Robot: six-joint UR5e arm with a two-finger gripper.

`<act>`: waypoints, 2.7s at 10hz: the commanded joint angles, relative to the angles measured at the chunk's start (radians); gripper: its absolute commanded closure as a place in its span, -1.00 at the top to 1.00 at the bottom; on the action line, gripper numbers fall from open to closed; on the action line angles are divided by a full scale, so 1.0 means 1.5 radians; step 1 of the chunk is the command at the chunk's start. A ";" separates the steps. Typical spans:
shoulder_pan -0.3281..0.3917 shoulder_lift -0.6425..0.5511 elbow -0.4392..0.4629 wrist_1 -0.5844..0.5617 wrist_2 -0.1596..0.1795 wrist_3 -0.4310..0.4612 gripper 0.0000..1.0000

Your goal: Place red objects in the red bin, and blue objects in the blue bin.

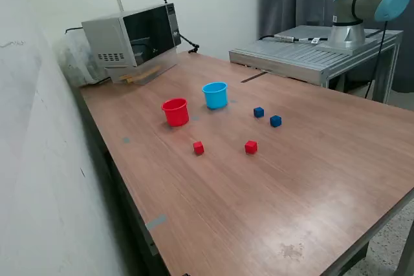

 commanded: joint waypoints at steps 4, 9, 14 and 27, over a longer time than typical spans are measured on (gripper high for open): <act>0.000 0.000 -0.004 0.000 0.001 0.002 1.00; 0.008 -0.010 0.002 -0.006 0.003 0.005 1.00; 0.042 -0.012 0.020 -0.008 0.001 0.007 1.00; 0.254 0.475 -0.101 -0.301 0.073 0.001 1.00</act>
